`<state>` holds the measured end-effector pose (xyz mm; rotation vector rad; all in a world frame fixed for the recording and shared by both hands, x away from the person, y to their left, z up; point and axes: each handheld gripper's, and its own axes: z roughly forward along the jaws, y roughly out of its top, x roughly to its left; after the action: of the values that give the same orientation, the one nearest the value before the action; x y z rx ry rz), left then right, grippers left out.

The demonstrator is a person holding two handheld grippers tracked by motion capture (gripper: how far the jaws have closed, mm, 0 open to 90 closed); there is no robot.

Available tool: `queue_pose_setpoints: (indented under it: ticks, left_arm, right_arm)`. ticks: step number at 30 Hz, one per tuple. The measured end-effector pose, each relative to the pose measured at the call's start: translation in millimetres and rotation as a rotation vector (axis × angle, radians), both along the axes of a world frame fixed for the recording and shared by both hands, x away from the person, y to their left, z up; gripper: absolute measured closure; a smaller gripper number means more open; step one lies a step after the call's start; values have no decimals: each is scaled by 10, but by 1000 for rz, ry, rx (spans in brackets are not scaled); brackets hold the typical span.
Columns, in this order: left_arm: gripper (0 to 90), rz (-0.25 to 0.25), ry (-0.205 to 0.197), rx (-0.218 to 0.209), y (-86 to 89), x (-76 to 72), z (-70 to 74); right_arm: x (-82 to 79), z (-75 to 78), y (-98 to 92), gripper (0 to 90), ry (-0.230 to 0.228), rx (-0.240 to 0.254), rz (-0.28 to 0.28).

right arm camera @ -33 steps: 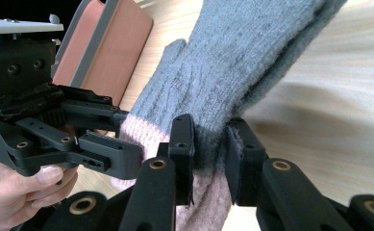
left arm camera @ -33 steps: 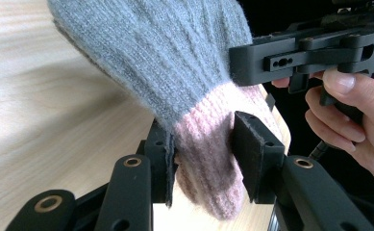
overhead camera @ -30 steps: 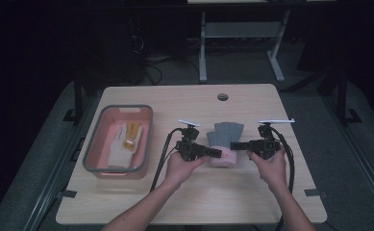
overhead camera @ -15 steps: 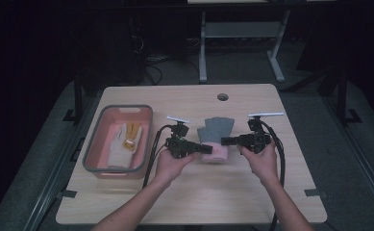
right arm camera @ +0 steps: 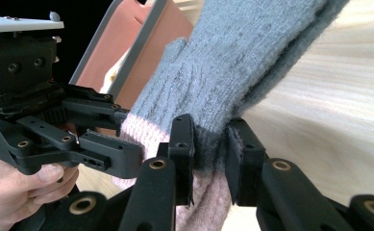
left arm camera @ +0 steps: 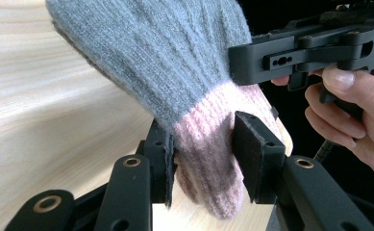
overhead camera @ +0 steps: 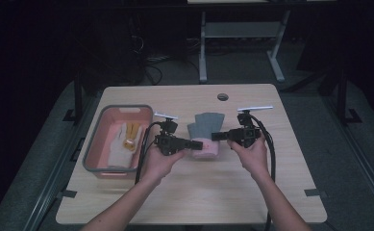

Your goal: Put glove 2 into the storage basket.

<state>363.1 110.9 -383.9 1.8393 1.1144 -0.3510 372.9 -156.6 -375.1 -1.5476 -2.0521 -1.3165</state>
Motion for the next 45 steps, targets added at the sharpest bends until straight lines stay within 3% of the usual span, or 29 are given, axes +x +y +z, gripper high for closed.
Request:
queue_pose_setpoints:
  ticks: [30,45]
  left_arm:
    - [603,34,-33,5,445,-5,140]
    - [602,57,-29,4,629,-17,165]
  right_arm:
    - [124,142,421,744,-17,1,60]
    - [169,159,613,744,-20,11,81]
